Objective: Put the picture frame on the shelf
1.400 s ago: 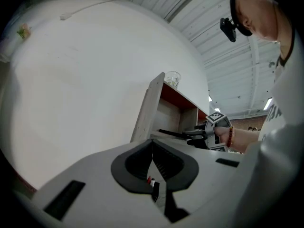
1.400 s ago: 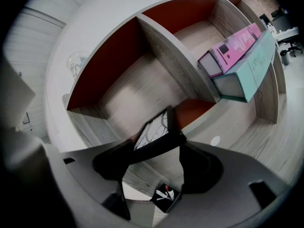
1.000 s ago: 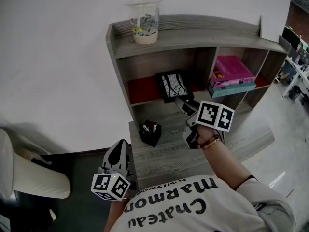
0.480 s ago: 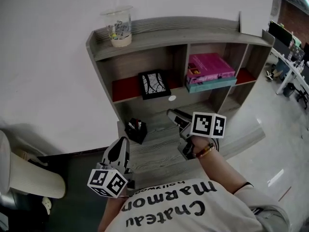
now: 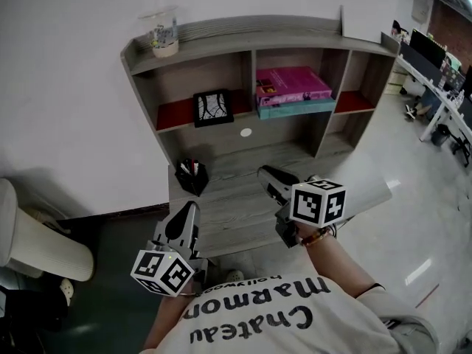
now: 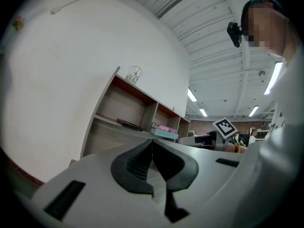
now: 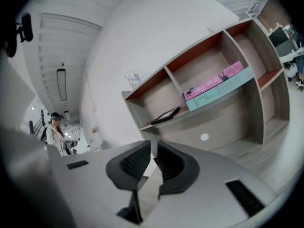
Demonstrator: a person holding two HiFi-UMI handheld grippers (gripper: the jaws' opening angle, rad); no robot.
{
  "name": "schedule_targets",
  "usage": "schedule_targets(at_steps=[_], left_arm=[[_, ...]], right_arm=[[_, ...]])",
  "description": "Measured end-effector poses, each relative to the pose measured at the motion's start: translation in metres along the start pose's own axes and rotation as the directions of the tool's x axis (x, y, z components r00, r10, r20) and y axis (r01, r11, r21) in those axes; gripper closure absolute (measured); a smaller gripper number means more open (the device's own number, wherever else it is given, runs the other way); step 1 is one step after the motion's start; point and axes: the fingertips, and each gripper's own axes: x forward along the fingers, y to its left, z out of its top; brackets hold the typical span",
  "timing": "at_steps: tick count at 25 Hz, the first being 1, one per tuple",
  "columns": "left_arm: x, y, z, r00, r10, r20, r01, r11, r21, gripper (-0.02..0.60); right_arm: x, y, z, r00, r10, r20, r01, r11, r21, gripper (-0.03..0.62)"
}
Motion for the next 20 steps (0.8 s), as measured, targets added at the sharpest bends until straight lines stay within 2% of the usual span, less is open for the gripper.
schedule_targets(at_steps=[3, 5, 14, 20], left_arm=[[-0.016, -0.023, -0.009, 1.000, 0.009, -0.001, -0.009, 1.000, 0.005, 0.565], [-0.028, -0.038, -0.016, 1.000, 0.019, -0.002, -0.019, 1.000, 0.002, 0.565], [-0.076, -0.096, -0.048, 0.999, 0.043, -0.027, -0.042, 0.999, 0.011, 0.565], [-0.096, -0.127, -0.063, 0.998, 0.050, -0.038, -0.049, 0.999, 0.008, 0.565]], right_arm=[[-0.029, 0.000, -0.013, 1.000, -0.026, 0.011, 0.027, 0.994, -0.110, 0.543], [-0.047, -0.001, -0.024, 0.999, -0.038, 0.004, 0.038, 0.989, -0.144, 0.543], [-0.120, -0.006, -0.067, 0.998, -0.060, -0.032, 0.055, 0.989, -0.138, 0.576], [-0.153, 0.005, -0.083, 0.997, -0.042, -0.068, 0.030, 0.985, -0.172, 0.586]])
